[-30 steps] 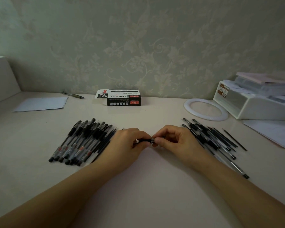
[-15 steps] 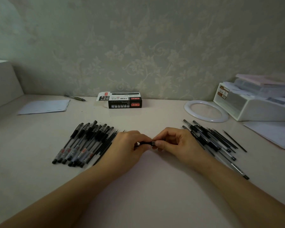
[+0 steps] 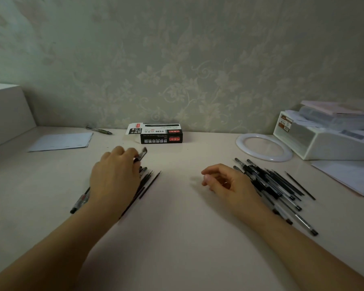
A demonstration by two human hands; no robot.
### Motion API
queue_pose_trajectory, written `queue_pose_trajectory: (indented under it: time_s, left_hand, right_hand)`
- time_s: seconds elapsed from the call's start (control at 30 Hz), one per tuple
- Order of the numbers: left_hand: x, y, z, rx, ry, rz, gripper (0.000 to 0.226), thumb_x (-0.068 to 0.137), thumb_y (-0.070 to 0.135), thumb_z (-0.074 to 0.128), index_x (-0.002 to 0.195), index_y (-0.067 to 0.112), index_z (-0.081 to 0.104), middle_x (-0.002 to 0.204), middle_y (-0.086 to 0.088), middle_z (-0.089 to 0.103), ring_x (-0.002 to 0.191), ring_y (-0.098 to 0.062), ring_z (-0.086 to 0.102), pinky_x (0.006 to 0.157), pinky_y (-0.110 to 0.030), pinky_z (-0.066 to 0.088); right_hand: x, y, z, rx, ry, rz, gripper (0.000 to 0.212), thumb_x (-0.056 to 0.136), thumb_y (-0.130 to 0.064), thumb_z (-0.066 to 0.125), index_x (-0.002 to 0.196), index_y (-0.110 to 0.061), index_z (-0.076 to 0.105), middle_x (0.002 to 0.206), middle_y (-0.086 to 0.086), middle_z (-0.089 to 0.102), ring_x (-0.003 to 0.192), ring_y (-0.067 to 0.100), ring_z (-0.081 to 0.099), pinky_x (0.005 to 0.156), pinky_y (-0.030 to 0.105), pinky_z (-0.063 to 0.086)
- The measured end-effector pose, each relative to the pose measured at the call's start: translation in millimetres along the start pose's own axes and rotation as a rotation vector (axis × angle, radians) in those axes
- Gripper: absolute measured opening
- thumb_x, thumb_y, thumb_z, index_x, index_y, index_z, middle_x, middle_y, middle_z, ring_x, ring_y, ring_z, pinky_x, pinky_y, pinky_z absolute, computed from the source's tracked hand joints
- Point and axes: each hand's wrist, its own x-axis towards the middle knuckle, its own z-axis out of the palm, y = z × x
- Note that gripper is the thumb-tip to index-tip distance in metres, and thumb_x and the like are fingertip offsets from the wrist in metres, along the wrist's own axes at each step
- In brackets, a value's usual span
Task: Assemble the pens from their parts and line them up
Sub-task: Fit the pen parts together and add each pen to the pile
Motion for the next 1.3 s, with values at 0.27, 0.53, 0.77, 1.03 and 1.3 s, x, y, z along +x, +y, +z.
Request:
queue_pose_trajectory:
  time_s: [0.27, 0.53, 0.77, 1.03, 1.3]
  left_hand:
    - [0, -7, 8, 0.1, -0.143, -0.1, 0.026, 0.097, 0.021, 0.046, 0.119, 0.014, 0.057, 0.109, -0.008, 0.054, 0.097, -0.027, 0.052, 0.072, -0.039, 0.049]
    - [1, -9, 11, 0.121, -0.156, -0.091, 0.03, 0.095, 0.021, 0.049, 0.124, 0.015, 0.055, 0.115, -0.009, 0.052, 0.104, -0.028, 0.05, 0.076, -0.039, 0.049]
    - [-5, 8, 11, -0.056, -0.043, 0.146, 0.029, 0.092, 0.018, 0.055, 0.119, 0.015, 0.063, 0.105, -0.006, 0.059, 0.094, -0.026, 0.056, 0.075, -0.04, 0.05]
    - [-30, 40, 22, -0.292, -0.169, 0.389, 0.019, 0.093, 0.028, 0.055, 0.108, 0.027, 0.067, 0.093, 0.011, 0.056, 0.082, -0.01, 0.056, 0.064, -0.029, 0.049]
    - [-29, 36, 27, -0.333, -0.252, 0.387, 0.016, 0.093, 0.028, 0.055, 0.102, 0.028, 0.067, 0.09, 0.013, 0.056, 0.078, -0.008, 0.055, 0.067, -0.032, 0.052]
  right_hand:
    - [-3, -2, 1, -0.046, -0.043, -0.009, 0.009, 0.092, -0.019, 0.066, 0.095, -0.025, 0.071, 0.082, -0.012, 0.072, 0.067, -0.005, 0.057, 0.064, 0.009, 0.042]
    - [-4, -4, 2, -0.068, -0.031, -0.007, 0.011, 0.091, -0.016, 0.067, 0.093, -0.025, 0.072, 0.079, -0.012, 0.071, 0.071, -0.002, 0.06, 0.067, 0.01, 0.044]
    - [-1, -6, -4, -0.349, 0.097, -0.119, 0.008, 0.089, -0.015, 0.068, 0.094, -0.021, 0.071, 0.081, -0.012, 0.066, 0.07, 0.007, 0.059, 0.069, 0.022, 0.05]
    - [0, 5, -31, -0.919, 0.198, 0.179, 0.029, 0.094, -0.03, 0.06, 0.114, -0.01, 0.056, 0.115, 0.008, 0.051, 0.099, 0.026, 0.053, 0.083, 0.037, 0.046]
    - [3, 3, -26, -0.962, 0.122, 0.189, 0.019, 0.098, -0.026, 0.052, 0.103, -0.011, 0.063, 0.11, 0.008, 0.06, 0.099, 0.026, 0.057, 0.08, 0.037, 0.046]
